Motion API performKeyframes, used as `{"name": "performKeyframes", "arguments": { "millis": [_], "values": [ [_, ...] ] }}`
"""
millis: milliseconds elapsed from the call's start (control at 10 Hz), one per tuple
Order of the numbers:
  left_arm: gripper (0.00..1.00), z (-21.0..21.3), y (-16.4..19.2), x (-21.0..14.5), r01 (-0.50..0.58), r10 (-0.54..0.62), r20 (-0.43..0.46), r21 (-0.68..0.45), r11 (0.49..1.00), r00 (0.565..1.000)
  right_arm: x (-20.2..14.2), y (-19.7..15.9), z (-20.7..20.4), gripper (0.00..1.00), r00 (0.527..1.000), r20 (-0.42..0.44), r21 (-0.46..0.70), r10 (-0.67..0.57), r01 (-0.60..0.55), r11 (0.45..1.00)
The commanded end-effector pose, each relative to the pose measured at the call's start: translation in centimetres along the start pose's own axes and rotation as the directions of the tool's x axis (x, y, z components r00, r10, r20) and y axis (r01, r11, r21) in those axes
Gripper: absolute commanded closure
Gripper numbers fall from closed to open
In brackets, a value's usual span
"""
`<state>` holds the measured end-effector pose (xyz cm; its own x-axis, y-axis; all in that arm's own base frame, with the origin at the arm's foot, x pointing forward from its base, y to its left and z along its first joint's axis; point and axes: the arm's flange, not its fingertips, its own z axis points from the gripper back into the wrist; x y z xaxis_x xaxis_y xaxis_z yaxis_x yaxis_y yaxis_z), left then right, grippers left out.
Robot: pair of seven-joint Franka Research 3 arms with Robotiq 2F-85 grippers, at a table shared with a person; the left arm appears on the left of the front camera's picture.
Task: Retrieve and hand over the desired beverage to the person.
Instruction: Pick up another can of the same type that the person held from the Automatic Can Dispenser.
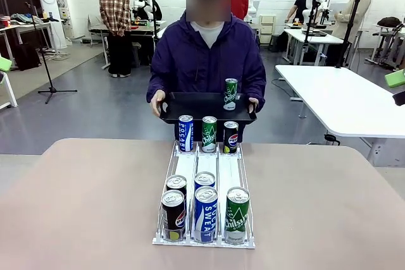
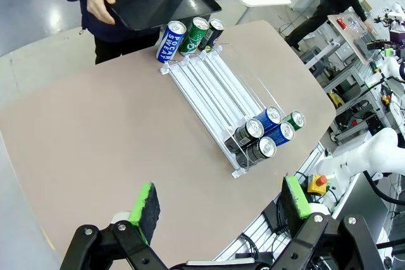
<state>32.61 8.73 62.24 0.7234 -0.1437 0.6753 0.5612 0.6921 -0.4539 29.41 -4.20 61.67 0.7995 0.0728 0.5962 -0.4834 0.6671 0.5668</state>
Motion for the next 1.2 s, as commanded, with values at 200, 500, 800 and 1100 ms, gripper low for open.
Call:
{"name": "performKeyframes", "arguments": {
  "millis": [200, 500, 800, 1100],
  "values": [
    [0.00, 0.0, 0.0, 0.0, 0.000, 0.000, 0.000, 0.000, 1.000, 1.000, 0.0, -0.1, -0.1, 0.00, 1.000, -0.001, -0.006, 0.006, -0.006, 1.000],
    [0.00, -4.2, -4.2, 1.1, 0.112, -0.079, -0.177, 0.185, 0.976, 0.981, 0.0, -0.1, -0.1, 0.00, 1.000, -0.001, -0.006, 0.006, -0.006, 1.000],
    [0.00, -12.1, -11.6, 2.5, 0.012, 0.141, -0.346, 0.403, 0.915, 0.928, 0.0, -0.1, -0.1, 0.00, 1.000, -0.001, -0.006, 0.006, -0.006, 1.000],
    [0.00, -20.4, -17.1, 2.2, -0.170, 0.331, -0.254, 0.499, 0.850, 0.909, 0.0, -0.1, -0.1, 0.00, 1.000, -0.001, -0.006, 0.006, -0.006, 1.000]
  ]
}}
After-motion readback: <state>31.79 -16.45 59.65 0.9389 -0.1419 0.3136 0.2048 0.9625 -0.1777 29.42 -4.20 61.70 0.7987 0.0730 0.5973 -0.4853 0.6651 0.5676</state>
